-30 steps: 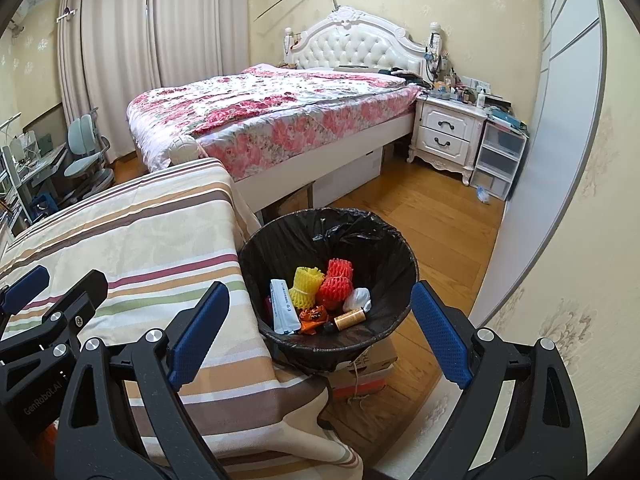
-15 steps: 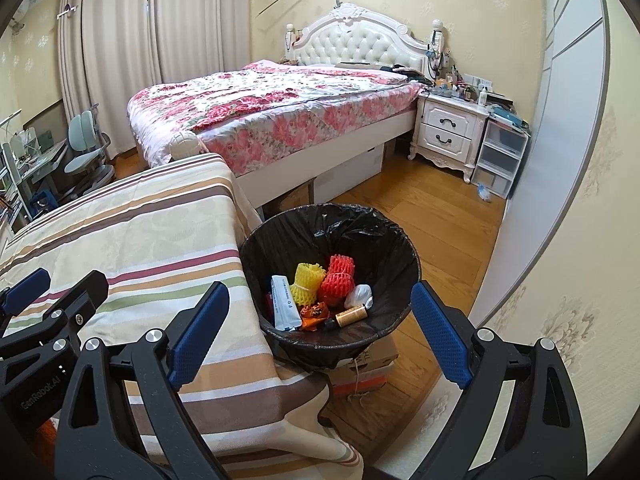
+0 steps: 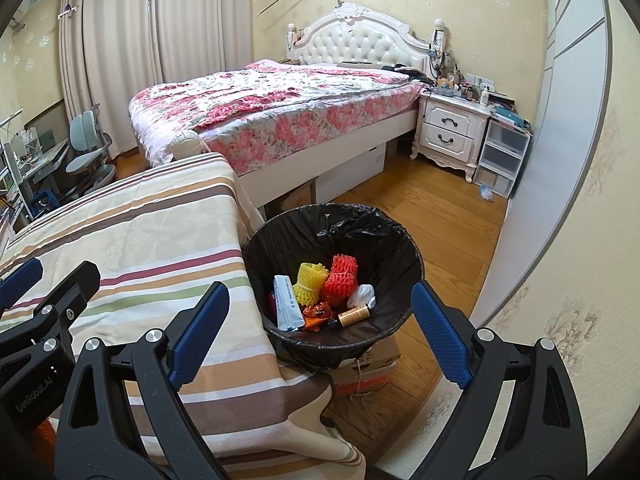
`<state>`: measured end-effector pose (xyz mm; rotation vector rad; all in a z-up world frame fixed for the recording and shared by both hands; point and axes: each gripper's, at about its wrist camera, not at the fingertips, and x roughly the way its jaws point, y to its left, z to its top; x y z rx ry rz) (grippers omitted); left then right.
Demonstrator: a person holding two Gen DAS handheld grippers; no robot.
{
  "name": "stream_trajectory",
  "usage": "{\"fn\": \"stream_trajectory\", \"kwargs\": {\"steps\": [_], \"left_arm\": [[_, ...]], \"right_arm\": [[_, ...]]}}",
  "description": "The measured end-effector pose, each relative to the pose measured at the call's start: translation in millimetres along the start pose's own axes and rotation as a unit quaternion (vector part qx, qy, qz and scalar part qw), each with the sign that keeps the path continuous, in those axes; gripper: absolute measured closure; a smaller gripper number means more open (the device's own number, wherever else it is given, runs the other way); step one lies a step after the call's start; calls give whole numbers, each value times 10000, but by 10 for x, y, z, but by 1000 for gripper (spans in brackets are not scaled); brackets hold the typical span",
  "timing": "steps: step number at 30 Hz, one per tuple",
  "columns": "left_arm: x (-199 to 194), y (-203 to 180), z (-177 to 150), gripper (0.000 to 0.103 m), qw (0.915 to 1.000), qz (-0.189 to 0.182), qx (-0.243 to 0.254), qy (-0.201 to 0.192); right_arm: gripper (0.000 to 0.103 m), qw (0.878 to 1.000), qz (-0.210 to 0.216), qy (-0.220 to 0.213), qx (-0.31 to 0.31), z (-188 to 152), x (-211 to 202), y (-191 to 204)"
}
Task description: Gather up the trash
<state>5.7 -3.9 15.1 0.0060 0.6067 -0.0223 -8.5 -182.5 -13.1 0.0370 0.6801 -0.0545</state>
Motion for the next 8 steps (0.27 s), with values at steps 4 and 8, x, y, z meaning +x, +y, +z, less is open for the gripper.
{"fn": "stream_trajectory", "kwargs": {"steps": [4,8], "left_arm": [[48,81,12,18,9999,114,-76,54],[121,232,9,18,9994,221,-202,187]], "right_arm": [[13,10000,39,19,-41,5,13,51],[13,9999,119,70,-77,22,49,115]]}}
